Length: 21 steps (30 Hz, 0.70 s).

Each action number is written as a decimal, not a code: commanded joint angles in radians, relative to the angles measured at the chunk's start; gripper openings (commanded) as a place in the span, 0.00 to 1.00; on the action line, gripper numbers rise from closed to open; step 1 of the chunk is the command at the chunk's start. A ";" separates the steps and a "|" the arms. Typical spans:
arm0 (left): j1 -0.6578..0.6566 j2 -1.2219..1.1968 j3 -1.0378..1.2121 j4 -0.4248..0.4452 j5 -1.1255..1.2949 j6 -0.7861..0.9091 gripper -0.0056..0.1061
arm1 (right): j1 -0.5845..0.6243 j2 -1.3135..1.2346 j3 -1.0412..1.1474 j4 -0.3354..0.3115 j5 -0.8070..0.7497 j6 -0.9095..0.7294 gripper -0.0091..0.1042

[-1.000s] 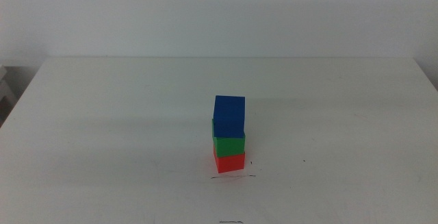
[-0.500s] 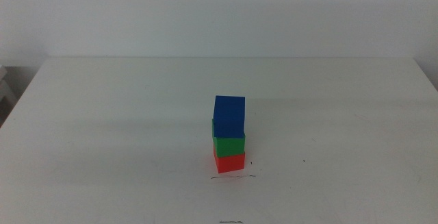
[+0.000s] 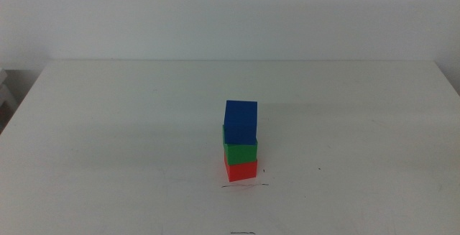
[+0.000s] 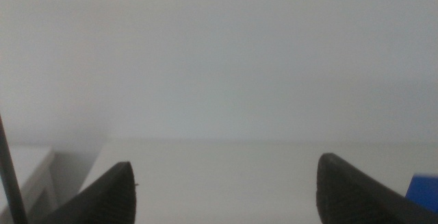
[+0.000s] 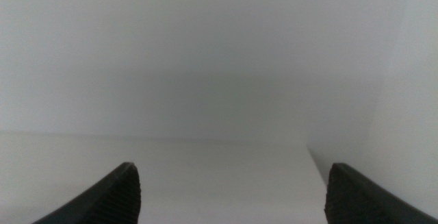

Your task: Stack red cubes first, then green, then blue cubes in a specific spot.

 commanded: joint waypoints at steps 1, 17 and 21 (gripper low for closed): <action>0.002 0.013 0.019 0.000 -0.111 -0.002 0.84 | -0.021 -0.034 0.037 0.010 -0.083 -0.012 0.81; 0.003 -0.192 0.348 -0.001 -0.121 -0.002 0.84 | -0.025 -0.233 0.395 0.001 -0.160 -0.012 0.81; 0.003 -0.192 0.392 -0.002 -0.160 -0.002 0.84 | -0.025 -0.233 0.405 0.001 -0.143 -0.012 0.81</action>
